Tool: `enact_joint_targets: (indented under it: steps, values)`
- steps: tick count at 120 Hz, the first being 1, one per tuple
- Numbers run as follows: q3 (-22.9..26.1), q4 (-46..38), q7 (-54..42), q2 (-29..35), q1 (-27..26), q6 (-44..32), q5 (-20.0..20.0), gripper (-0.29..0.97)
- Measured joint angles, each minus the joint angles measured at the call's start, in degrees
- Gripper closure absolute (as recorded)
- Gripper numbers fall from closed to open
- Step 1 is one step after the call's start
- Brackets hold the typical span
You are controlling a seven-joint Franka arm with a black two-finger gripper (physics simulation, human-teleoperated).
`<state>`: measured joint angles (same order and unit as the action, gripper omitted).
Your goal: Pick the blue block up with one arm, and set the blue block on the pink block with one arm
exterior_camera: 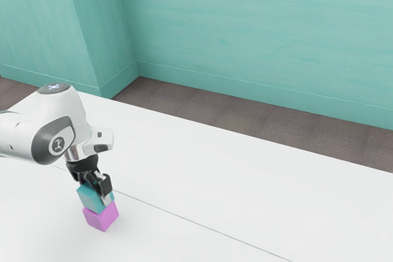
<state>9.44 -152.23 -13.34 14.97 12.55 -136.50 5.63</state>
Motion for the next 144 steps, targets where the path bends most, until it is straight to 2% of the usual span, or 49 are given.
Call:
enact_joint_targets:
  steps: [48,62,114,144]
  values:
    - [-1.0,0.1,-0.9,-1.1,0.0,-0.1,0.2,0.32]
    - [-1.0,0.1,-1.1,-1.2,0.0,-0.2,0.2,0.34]
    - [-1.1,0.7,-2.6,-1.0,0.0,-0.1,1.5,0.08]
    - [-1.2,10.2,-3.1,3.1,0.0,6.4,1.2,0.02]
